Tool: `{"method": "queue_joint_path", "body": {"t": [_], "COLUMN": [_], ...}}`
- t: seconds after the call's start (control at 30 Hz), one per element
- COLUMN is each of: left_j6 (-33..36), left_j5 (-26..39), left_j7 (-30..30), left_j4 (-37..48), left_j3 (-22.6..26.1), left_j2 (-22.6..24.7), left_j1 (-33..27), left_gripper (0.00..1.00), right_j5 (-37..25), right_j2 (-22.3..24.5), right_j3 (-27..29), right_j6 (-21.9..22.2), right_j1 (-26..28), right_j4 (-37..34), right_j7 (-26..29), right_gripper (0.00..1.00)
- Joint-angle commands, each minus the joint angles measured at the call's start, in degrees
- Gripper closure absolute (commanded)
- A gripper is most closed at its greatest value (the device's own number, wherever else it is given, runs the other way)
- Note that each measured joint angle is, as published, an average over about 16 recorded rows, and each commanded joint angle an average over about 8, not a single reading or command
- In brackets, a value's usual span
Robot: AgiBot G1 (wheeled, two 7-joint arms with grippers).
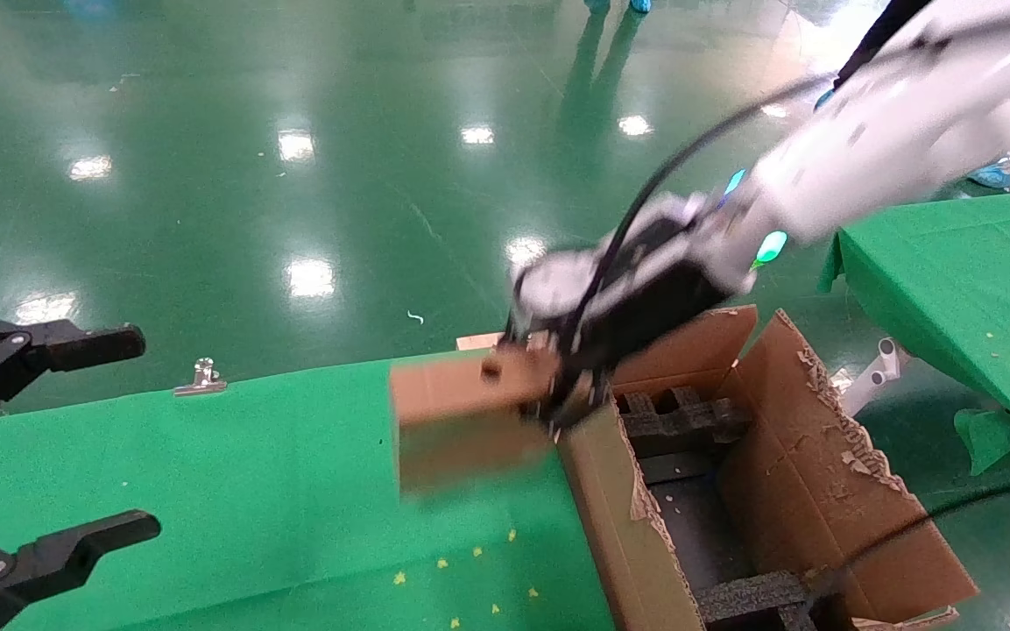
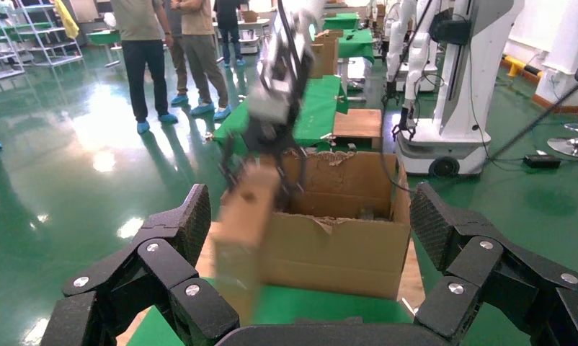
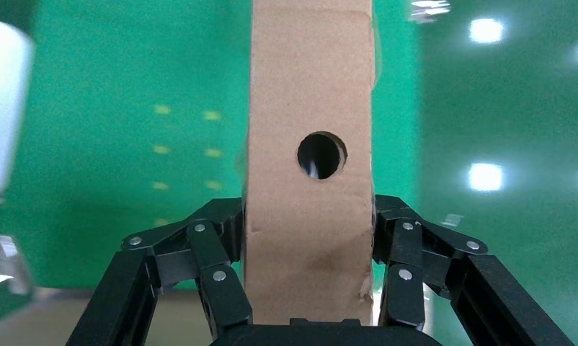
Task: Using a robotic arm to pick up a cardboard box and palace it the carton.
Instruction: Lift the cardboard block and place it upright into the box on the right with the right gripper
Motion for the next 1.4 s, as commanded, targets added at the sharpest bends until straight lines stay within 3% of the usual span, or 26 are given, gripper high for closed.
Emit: {"method": "queue_joint_path", "body": {"t": [0.03,0.23,0.53,1.0,1.4], "left_j6": [0.0,0.0,0.0,0.0,0.0], "left_j5": [0.0,0.0,0.0,0.0,0.0], "left_j7": [0.0,0.0,0.0,0.0,0.0], "left_j4": [0.0,0.0,0.0,0.0,0.0], "left_j3": [0.0,0.0,0.0,0.0,0.0], "left_j2": [0.0,0.0,0.0,0.0,0.0], "left_j1": [0.0,0.0,0.0,0.0,0.0], "left_gripper": [0.0,0.0,0.0,0.0,0.0], "right_j5": [-0.1,0.7,1.4,-2.5,-0.7], "right_j2": [0.2,0.2,2.3,14.6,22.6], "right_j3": [0.3,0.2,-2.4,-11.5,-14.8], "right_j6": [-0.3,-0.7,-1.2,-1.4,0.6], "right_j1": [2.7,8.4,12.7,18.4,15.6], "right_j4": [-1.9,-7.0,-10.9,-10.3,-6.9], "right_j7": [-0.8,-3.4,-5.1,-2.3,1.6], "right_gripper": [1.0,1.0,1.0,1.0,1.0]}}
